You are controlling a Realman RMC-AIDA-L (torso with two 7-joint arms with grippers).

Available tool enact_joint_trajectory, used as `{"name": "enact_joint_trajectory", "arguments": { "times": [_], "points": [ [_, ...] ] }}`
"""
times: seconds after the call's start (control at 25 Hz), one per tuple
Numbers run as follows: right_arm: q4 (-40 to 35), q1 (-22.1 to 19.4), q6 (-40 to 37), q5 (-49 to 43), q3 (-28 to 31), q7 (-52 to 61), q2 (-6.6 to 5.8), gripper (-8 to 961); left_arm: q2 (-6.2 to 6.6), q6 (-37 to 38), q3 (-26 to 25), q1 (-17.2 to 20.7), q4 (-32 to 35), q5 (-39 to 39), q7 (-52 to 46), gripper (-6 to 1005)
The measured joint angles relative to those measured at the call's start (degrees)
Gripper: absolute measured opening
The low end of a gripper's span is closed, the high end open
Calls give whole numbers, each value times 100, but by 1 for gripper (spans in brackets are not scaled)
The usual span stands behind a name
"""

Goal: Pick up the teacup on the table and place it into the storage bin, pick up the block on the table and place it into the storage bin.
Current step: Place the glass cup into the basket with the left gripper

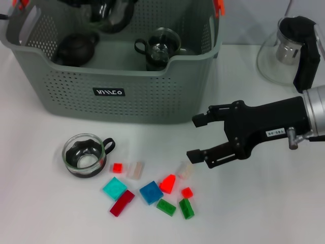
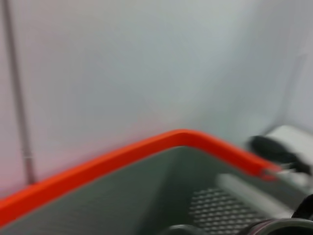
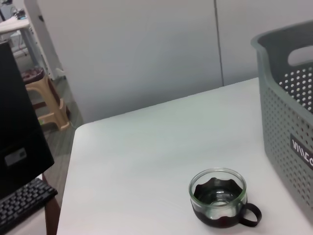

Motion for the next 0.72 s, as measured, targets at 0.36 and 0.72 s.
{"name": "enact_joint_trajectory", "arguments": {
  "times": [0.36,0.72],
  "points": [
    [10,91,30,-52,3,230,40,945,-65,-1977,747,-620,-1158,736,-38,78],
    [141,121,142,-160,2,201,63,944,-397,-2977,1207,-958,-1643,1574,-230,86]
  ]
}}
